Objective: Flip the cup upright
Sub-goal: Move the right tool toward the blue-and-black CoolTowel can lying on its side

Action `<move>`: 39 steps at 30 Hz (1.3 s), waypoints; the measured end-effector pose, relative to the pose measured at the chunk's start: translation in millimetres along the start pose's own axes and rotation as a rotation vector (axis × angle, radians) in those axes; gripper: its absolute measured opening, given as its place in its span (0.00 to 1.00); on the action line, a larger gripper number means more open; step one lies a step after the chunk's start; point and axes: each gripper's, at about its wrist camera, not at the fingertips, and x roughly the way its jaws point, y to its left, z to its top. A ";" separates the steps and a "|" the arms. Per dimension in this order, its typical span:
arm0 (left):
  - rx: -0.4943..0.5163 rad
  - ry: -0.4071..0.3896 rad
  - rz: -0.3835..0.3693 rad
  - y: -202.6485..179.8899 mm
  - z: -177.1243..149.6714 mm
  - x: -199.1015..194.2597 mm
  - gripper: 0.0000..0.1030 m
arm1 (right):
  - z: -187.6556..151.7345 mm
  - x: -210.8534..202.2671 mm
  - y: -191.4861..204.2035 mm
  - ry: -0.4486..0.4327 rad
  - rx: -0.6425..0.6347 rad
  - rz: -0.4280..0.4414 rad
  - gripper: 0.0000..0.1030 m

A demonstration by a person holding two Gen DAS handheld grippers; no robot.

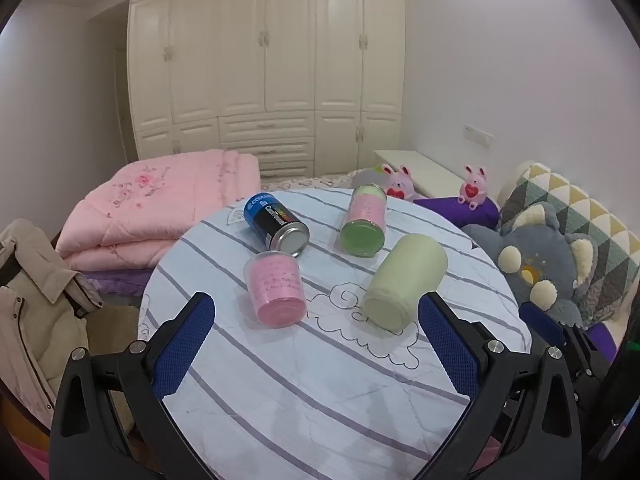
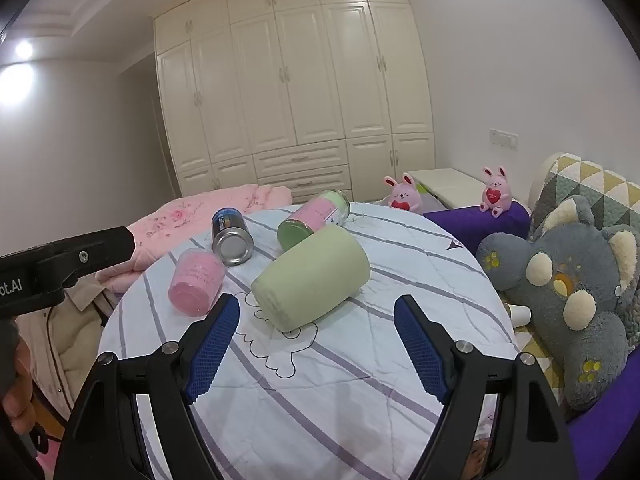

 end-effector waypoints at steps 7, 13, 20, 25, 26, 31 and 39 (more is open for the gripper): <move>0.007 0.008 -0.002 -8.4 -0.3 2.3 1.00 | 0.8 0.5 0.6 0.009 -0.005 -0.002 0.79; 0.004 0.016 -0.009 -5.3 -0.2 -1.5 1.00 | 2.4 -2.9 1.1 0.000 -0.002 0.002 0.79; 0.006 0.026 -0.010 -5.1 -3.9 4.3 1.00 | 0.7 -1.2 0.4 0.001 -0.001 0.003 0.79; 0.005 0.027 -0.007 -3.9 -6.1 5.2 1.00 | 0.8 -0.9 0.3 0.001 0.000 0.005 0.79; 0.004 0.028 -0.009 -2.9 -6.2 6.5 1.00 | 0.6 -0.8 0.3 0.000 0.000 0.005 0.79; -0.007 0.040 -0.012 1.1 -7.0 9.1 1.00 | 2.5 1.3 2.9 -0.001 0.003 0.009 0.79; -0.050 0.055 0.002 17.0 -4.0 14.0 1.00 | 3.5 3.0 5.8 -0.002 0.006 0.025 0.79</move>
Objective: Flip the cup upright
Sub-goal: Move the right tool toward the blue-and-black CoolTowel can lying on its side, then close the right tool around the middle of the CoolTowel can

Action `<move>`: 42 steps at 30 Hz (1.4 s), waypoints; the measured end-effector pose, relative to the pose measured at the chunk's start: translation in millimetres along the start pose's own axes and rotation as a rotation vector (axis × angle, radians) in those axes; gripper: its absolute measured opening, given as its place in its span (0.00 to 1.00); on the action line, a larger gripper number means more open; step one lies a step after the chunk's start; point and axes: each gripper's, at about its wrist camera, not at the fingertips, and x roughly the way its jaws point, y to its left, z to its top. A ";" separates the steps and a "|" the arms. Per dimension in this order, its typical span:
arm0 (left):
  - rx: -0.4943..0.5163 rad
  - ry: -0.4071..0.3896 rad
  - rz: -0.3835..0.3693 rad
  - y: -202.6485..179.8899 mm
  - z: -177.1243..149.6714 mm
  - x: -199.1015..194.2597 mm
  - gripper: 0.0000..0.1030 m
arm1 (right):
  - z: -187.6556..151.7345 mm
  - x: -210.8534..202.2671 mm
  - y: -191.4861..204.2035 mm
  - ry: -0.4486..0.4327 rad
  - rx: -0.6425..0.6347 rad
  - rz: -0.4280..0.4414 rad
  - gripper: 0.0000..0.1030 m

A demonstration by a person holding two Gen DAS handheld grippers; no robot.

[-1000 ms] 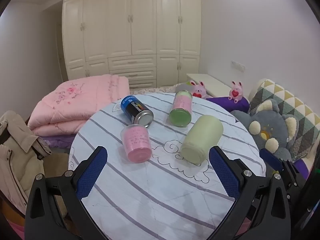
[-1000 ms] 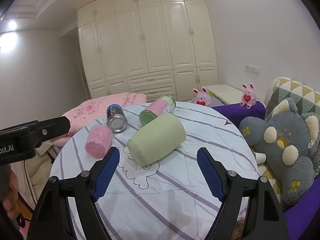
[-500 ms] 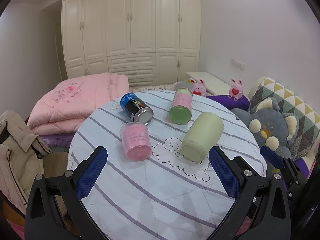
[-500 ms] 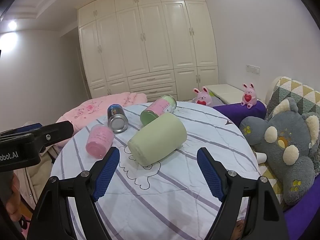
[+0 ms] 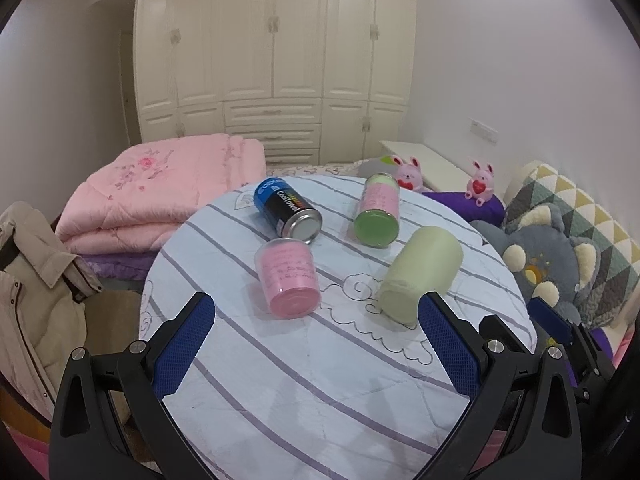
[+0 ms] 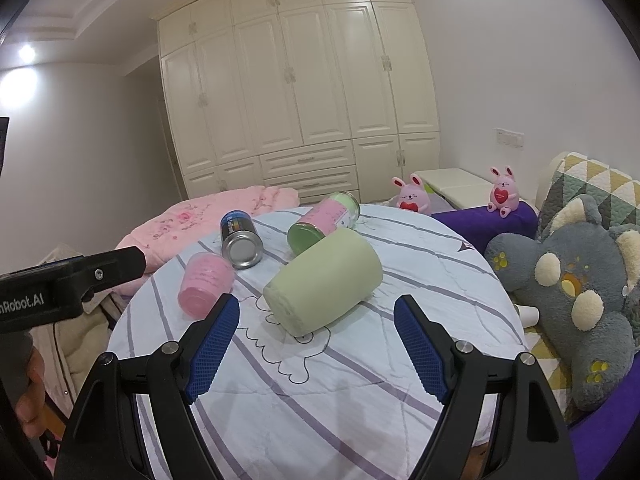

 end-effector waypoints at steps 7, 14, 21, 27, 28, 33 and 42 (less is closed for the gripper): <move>-0.015 0.015 0.002 11.6 5.3 3.0 1.00 | 4.2 6.2 8.3 0.010 -0.008 0.015 0.79; -0.042 0.052 -0.011 27.4 17.1 15.3 1.00 | 14.1 22.9 23.7 0.055 -0.041 0.038 0.79; -0.071 0.110 -0.041 42.7 37.9 36.5 1.00 | 31.3 44.2 26.6 0.118 -0.049 0.026 0.79; -0.089 0.129 -0.044 58.7 58.2 51.0 1.00 | 60.4 64.8 44.4 0.170 -0.109 0.028 0.79; -0.095 0.134 -0.040 63.2 62.1 54.1 1.00 | 64.4 69.6 47.5 0.186 -0.116 0.033 0.79; -0.128 0.176 -0.003 92.3 80.2 78.8 1.00 | 85.7 110.1 67.1 0.287 -0.161 0.059 0.79; -0.178 0.265 0.028 134.9 102.4 128.4 1.00 | 106.7 210.9 96.8 0.530 -0.151 0.163 0.79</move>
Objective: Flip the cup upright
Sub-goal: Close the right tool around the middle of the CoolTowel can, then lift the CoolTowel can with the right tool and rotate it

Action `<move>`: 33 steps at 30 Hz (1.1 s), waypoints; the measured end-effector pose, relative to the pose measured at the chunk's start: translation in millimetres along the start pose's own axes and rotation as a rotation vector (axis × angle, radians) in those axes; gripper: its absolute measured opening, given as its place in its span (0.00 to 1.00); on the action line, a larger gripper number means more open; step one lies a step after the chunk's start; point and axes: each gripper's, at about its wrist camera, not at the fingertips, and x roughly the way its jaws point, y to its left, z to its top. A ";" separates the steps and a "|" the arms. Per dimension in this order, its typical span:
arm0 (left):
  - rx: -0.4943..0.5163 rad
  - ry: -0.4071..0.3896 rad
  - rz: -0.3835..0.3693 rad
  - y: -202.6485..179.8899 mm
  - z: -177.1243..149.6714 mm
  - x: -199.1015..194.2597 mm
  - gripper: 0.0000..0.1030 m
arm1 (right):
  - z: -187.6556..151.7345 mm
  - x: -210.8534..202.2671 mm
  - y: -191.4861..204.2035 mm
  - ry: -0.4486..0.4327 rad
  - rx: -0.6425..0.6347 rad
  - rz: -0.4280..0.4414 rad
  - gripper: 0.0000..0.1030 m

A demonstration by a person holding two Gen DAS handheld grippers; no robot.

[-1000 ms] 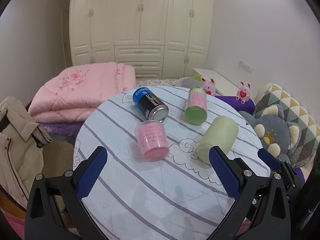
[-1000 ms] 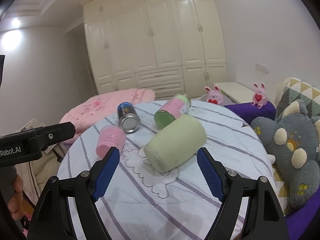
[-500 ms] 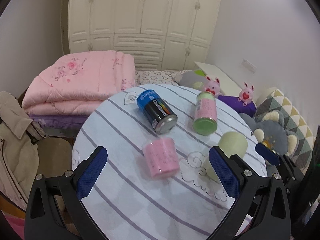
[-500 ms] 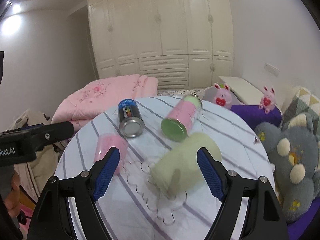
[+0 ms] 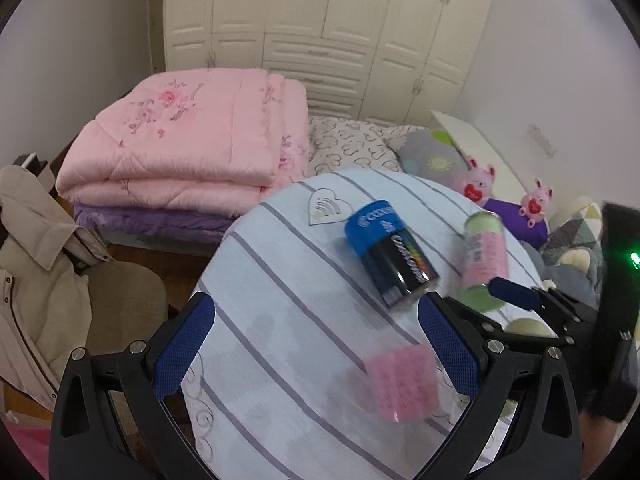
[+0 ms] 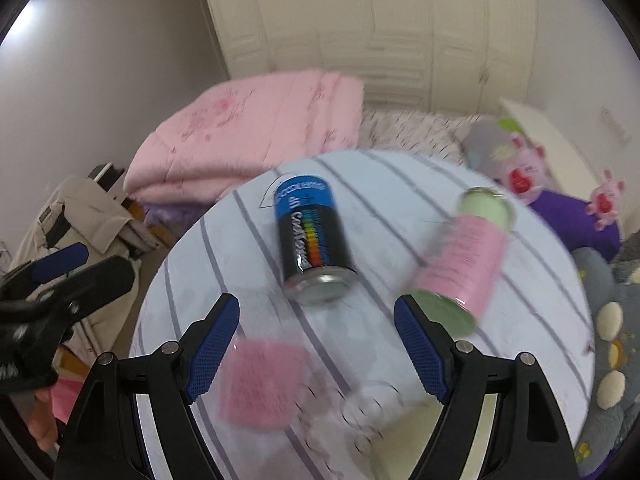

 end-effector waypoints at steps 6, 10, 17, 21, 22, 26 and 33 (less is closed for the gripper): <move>-0.007 0.045 0.010 13.7 8.0 22.0 1.00 | 26.3 50.4 1.5 0.084 0.006 -0.020 0.79; -0.010 0.067 0.005 18.3 9.3 35.6 1.00 | 36.6 76.0 -2.9 0.142 0.022 -0.026 0.79; 0.000 0.119 -0.011 14.8 6.9 55.8 1.00 | 35.8 101.0 -4.2 0.247 0.029 -0.044 0.78; 0.018 0.126 -0.016 10.0 6.9 59.0 1.00 | 33.7 101.1 -6.7 0.239 0.038 -0.011 0.70; 0.021 0.128 -0.021 8.6 6.8 58.8 1.00 | 33.1 99.2 -7.1 0.236 0.044 -0.008 0.70; 0.026 0.121 -0.025 5.9 6.0 55.2 1.00 | 33.1 97.9 -4.9 0.212 0.024 -0.042 0.69; 0.020 0.087 -0.047 3.8 5.2 34.5 1.00 | 39.2 75.4 -5.2 0.148 0.035 -0.048 0.68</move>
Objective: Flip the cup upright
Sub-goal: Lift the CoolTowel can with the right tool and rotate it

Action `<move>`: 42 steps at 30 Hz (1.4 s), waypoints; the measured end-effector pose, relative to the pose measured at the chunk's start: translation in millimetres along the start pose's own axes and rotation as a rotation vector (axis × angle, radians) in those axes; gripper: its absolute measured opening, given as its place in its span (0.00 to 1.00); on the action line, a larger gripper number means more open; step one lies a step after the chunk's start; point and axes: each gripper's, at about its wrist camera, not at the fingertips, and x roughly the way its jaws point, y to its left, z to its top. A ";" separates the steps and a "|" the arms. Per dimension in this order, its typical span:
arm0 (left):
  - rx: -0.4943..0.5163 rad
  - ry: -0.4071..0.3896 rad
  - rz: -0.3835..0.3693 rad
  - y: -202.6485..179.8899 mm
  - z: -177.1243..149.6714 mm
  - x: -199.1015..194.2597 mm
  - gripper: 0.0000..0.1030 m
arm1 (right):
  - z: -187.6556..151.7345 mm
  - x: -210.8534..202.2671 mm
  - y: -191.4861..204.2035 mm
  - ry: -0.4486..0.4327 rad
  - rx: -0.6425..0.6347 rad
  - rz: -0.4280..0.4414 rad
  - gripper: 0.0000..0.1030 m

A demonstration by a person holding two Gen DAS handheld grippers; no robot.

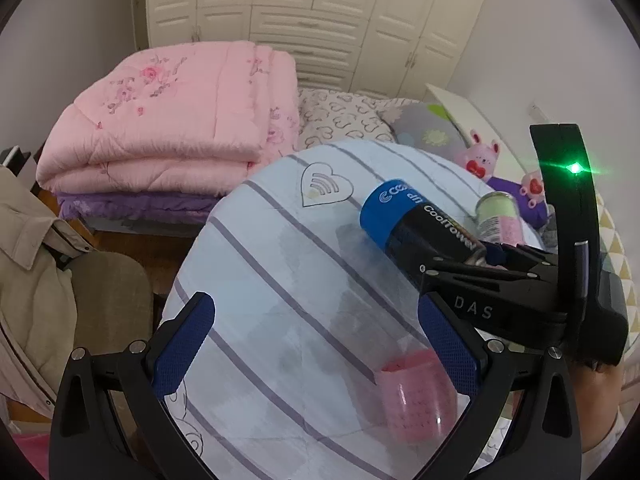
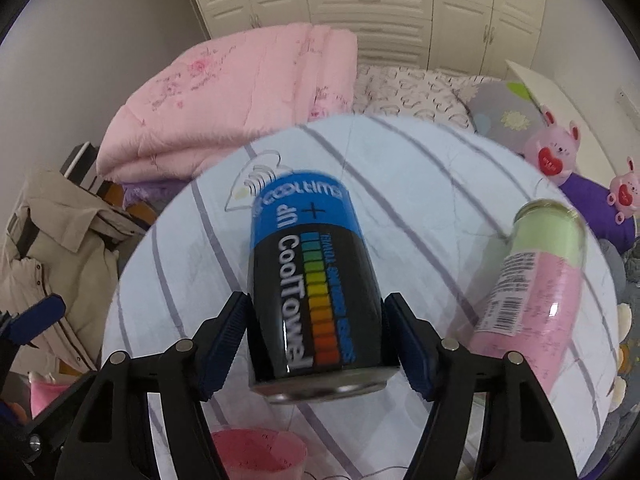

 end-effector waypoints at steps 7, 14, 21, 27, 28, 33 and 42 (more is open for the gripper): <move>-0.012 -0.028 -0.011 -0.3 -7.8 -24.8 1.00 | -5.1 -29.8 3.1 -0.048 0.000 -0.006 0.67; -0.004 -0.063 -0.021 -6.1 -25.3 -49.5 1.00 | -27.1 -57.2 0.2 -0.066 0.008 -0.022 0.66; 0.019 -0.070 -0.035 -15.4 -41.6 -62.7 1.00 | -51.4 -73.1 -13.3 -0.086 0.033 -0.034 0.66; 0.033 -0.059 -0.031 -19.3 -48.8 -63.3 1.00 | -53.2 -79.3 -19.4 -0.106 0.035 -0.052 0.66; 0.033 -0.054 -0.033 -19.0 -49.2 -62.4 1.00 | -54.2 -80.8 -20.4 -0.111 0.034 -0.052 0.66; 0.025 -0.049 -0.035 -16.3 -51.5 -59.6 1.00 | -50.4 -81.3 -22.8 -0.106 0.034 -0.059 0.66; 0.014 -0.007 -0.046 -8.2 -43.4 -36.5 1.00 | -27.2 -66.3 -16.4 -0.106 0.010 -0.065 0.66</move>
